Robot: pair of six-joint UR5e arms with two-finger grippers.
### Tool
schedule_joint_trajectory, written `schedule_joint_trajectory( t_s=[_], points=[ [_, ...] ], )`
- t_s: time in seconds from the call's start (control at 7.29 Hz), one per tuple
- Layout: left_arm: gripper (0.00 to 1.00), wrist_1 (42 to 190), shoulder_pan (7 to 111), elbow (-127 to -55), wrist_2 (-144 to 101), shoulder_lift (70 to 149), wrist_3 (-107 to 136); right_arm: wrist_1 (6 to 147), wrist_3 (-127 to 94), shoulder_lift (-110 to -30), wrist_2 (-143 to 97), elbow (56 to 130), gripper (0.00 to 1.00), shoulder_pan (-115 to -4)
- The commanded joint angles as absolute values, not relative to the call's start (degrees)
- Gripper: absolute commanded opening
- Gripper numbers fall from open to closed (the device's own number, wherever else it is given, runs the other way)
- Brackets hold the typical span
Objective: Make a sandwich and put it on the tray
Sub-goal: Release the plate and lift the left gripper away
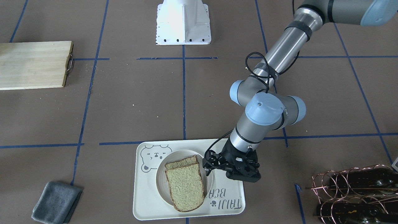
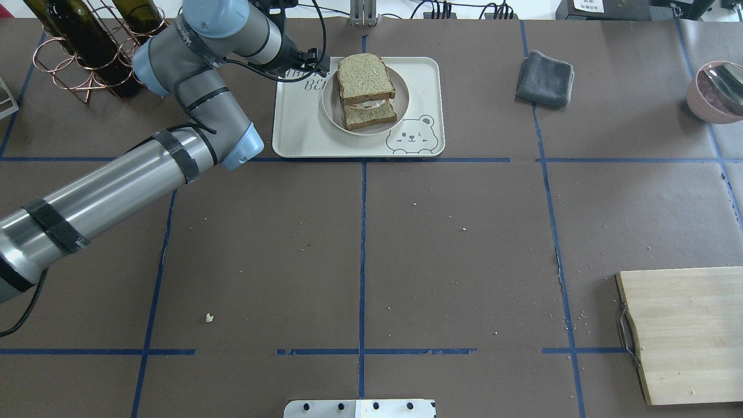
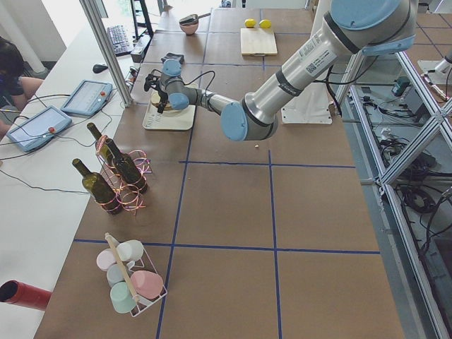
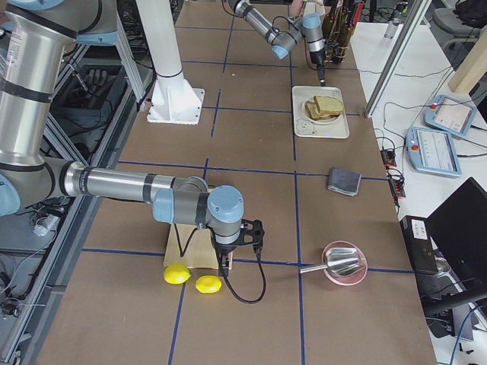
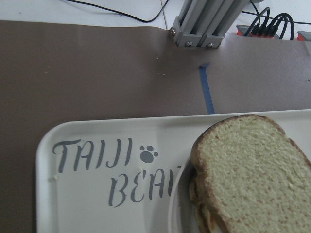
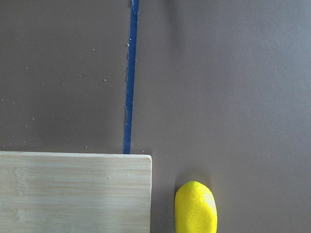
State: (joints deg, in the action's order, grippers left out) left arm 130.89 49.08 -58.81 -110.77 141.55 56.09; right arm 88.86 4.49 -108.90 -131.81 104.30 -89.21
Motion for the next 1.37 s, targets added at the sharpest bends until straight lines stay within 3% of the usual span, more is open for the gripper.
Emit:
schedule_joint_trajectory(
  t_s=[0.0, 0.55, 0.69, 0.96, 1.24],
  points=[
    [1.00, 116.33, 51.41, -79.02, -113.44, 131.88, 50.82, 88.86, 4.48, -108.90, -131.84, 104.15, 1.00, -89.21],
    [1.00, 101.98, 58.06, -109.88, -115.05, 107.39, 27.22, 88.86, 4.39, -108.90, -131.84, 104.24, 1.00, -89.21],
    [1.00, 101.87, 63.49, -112.21, -115.92, 101.49, 18.98, 88.77, 4.39, -108.81, -131.92, 104.41, 1.00, -89.21],
    [1.00, 101.51, 77.64, -108.04, -134.57, 93.57, 9.20, 88.86, 4.40, -108.81, -131.92, 104.41, 1.00, -89.21],
    [1.00, 101.34, 84.08, -104.18, -134.56, 85.99, -4.35, 88.86, 4.39, -108.72, -131.92, 104.33, 1.00, -89.21]
  ],
)
